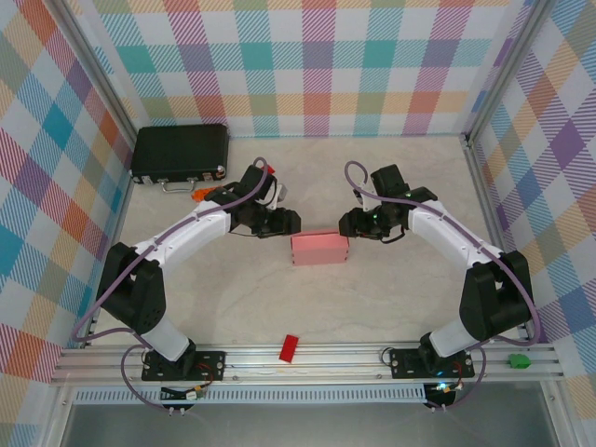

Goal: Fold the paper box

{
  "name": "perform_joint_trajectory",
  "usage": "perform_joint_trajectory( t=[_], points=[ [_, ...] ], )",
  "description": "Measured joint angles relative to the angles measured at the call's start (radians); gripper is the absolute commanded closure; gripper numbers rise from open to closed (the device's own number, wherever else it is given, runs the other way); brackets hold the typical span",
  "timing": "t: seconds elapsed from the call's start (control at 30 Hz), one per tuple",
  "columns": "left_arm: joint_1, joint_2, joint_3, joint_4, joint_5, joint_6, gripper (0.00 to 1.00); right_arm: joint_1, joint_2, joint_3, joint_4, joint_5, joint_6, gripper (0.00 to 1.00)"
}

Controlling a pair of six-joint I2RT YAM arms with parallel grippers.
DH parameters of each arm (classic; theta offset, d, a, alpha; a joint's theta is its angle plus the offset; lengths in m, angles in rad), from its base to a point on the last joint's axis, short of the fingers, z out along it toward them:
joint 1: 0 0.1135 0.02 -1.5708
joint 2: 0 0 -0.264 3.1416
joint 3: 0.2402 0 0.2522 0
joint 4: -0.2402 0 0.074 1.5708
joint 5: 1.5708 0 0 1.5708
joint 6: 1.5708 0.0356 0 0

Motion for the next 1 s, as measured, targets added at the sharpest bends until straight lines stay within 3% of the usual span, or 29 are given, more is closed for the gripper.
perform_joint_trajectory(
  t=[0.2,1.0],
  points=[
    [0.0,-0.031,-0.033,0.026,0.0,-0.02,0.25,0.0,0.0,0.0,0.0,0.0,0.011,0.49],
    [0.0,-0.051,-0.083,0.111,0.044,-0.019,0.24,0.0,0.0,0.0,0.008,-0.022,0.019,0.49]
  ],
)
